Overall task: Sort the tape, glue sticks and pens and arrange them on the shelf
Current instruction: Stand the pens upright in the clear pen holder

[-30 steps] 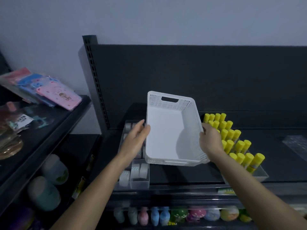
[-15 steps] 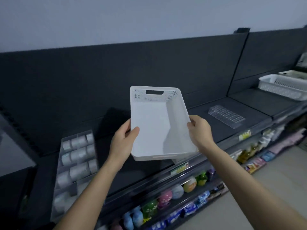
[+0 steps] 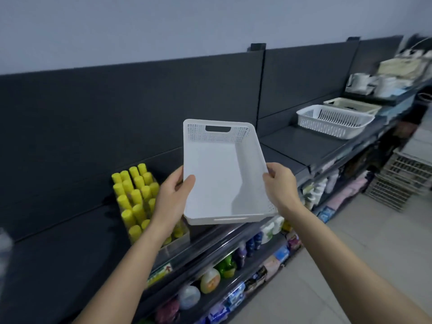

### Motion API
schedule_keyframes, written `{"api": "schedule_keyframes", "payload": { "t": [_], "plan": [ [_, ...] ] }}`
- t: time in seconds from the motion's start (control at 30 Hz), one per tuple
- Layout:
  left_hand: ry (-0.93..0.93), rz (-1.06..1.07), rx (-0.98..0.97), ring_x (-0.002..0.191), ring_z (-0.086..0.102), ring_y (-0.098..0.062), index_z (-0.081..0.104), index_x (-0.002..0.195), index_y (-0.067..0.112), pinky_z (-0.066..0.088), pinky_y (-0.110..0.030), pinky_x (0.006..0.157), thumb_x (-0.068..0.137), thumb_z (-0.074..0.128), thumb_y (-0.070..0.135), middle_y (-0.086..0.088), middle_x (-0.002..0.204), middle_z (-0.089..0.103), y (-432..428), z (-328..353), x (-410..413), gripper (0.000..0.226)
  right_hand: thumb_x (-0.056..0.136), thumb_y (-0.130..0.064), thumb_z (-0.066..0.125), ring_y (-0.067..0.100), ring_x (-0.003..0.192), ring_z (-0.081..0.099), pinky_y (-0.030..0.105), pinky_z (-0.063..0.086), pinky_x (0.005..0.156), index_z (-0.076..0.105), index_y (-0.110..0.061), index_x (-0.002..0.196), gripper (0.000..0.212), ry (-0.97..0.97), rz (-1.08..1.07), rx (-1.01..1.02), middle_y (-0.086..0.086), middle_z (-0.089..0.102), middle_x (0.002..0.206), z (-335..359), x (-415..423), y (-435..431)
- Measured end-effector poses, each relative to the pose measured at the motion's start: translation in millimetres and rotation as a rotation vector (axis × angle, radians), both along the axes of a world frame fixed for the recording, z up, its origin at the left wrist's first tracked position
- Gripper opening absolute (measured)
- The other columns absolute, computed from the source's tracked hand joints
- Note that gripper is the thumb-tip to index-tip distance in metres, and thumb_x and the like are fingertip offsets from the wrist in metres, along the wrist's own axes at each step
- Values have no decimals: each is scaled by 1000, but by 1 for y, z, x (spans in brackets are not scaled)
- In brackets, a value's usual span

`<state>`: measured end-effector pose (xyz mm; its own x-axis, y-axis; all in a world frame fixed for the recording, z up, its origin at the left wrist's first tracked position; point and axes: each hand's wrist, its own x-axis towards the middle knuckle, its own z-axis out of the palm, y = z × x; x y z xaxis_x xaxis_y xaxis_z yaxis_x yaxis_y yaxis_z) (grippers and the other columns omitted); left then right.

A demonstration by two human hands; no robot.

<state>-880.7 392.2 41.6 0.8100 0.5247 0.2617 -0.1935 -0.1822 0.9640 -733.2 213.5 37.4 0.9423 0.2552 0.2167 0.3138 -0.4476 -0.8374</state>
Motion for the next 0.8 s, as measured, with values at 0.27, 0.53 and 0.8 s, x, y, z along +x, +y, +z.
{"api": "schedule_keyframes", "payload": {
  "t": [0.27, 0.53, 0.8],
  "plan": [
    [110, -103, -7, 95, 67, -1, 69, 106, 39, 50, -13, 66, 96, 45, 20, 17, 105, 72, -85, -14, 120, 31, 83, -1, 40, 22, 59, 45, 29, 29, 54, 63, -6, 84, 23, 59, -147, 0, 16, 63, 74, -24, 98, -107],
    [140, -217, -38, 93, 67, 0, 67, 104, 43, 50, -11, 63, 98, 46, 20, 19, 104, 72, -141, -21, 244, 32, 80, -2, 39, 20, 58, 35, 30, 22, 53, 58, 3, 82, 20, 97, -293, 8, 20, 52, 67, -39, 199, -173],
    [137, -264, -74, 94, 68, -6, 70, 96, 46, 54, -24, 75, 98, 45, 19, 17, 102, 72, -174, -18, 399, 36, 83, -2, 39, 20, 56, 31, 30, 20, 56, 51, 5, 74, 16, 90, -363, -52, 9, 40, 60, -25, 339, -209]
  ]
}}
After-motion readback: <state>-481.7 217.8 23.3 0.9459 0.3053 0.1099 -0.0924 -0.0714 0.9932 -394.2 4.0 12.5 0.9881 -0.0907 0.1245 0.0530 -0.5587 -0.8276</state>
